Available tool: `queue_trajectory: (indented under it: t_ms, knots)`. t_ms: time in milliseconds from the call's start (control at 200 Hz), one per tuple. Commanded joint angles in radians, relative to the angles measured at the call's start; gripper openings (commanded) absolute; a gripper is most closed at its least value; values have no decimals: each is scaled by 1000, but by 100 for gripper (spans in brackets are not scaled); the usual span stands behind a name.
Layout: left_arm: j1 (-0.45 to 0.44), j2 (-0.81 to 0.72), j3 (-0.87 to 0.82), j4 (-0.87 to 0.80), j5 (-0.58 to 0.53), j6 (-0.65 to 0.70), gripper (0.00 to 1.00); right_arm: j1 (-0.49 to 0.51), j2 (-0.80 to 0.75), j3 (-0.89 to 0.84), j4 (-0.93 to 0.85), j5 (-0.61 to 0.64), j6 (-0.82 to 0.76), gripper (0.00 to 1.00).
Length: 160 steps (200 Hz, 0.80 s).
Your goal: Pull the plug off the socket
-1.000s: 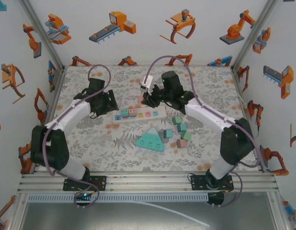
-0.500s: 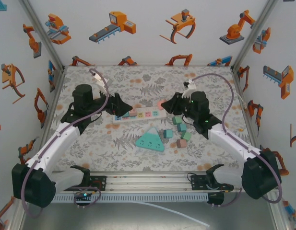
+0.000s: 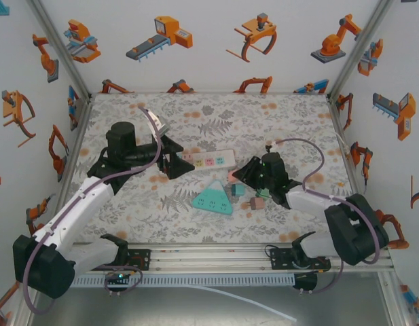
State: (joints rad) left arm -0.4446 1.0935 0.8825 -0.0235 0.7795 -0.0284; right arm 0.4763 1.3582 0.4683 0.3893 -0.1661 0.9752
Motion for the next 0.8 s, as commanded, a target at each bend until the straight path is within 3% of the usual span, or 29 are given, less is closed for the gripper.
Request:
queue_trajectory:
  t_ms: [0,175,446,796]
  knots:
    - [-5,-11,15,-20,15,41,94,1,58,0,114,16,28,4]
    - [-7,-1,16,-29,-14,42,95,4,159,-7,205,-5,41,13]
    - [-6,0,16,-37,-34,47,95,12,165,-34,180,41,37,51]
    - [-8,-2,18,-60,-105,54,95,12,13,-87,81,94,9,55]
